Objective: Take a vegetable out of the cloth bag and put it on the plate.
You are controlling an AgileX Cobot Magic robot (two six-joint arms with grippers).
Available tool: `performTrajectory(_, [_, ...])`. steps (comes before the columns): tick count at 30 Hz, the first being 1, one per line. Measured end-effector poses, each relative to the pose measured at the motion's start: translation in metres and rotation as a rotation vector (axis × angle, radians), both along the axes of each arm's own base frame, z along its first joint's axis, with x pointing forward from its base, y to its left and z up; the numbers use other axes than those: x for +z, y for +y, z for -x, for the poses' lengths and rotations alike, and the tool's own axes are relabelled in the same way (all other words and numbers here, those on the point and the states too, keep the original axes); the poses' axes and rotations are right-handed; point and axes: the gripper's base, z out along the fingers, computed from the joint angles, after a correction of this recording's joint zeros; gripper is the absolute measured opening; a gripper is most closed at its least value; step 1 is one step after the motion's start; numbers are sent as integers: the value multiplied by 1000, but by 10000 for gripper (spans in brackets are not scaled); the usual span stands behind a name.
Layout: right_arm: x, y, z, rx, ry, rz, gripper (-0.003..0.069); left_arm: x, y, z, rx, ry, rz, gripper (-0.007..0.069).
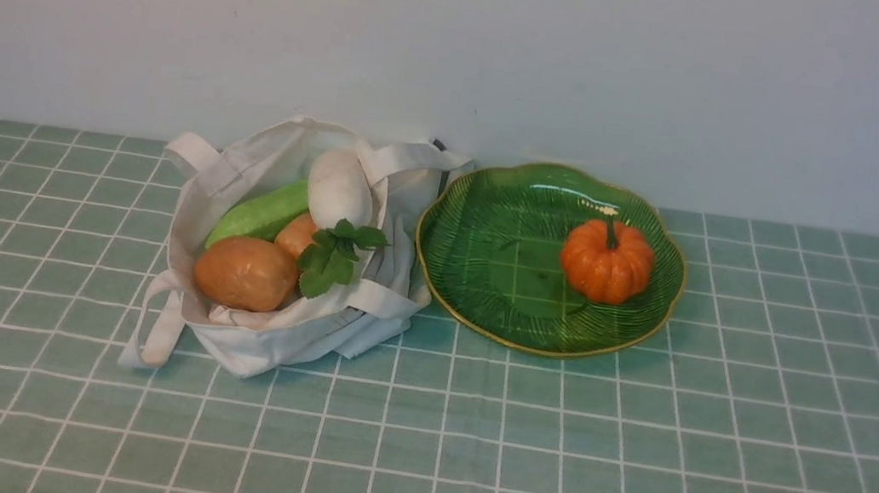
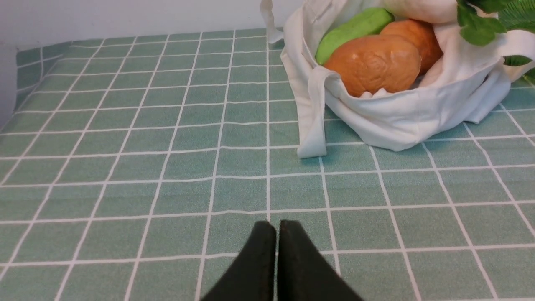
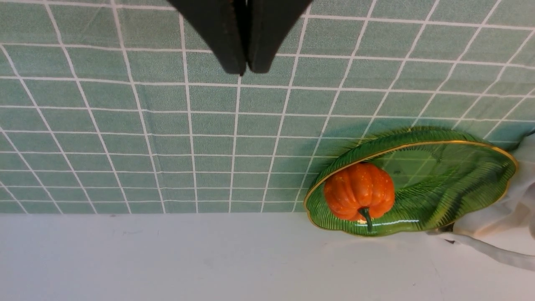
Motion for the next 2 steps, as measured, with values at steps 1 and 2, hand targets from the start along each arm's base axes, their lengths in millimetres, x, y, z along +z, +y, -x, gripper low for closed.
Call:
performTrajectory(1, [0, 0, 0, 0, 0, 0, -16, 0, 0, 0, 0, 0, 0, -5])
performTrajectory(2, [0, 0, 0, 0, 0, 0, -16, 0, 0, 0, 0, 0, 0, -5])
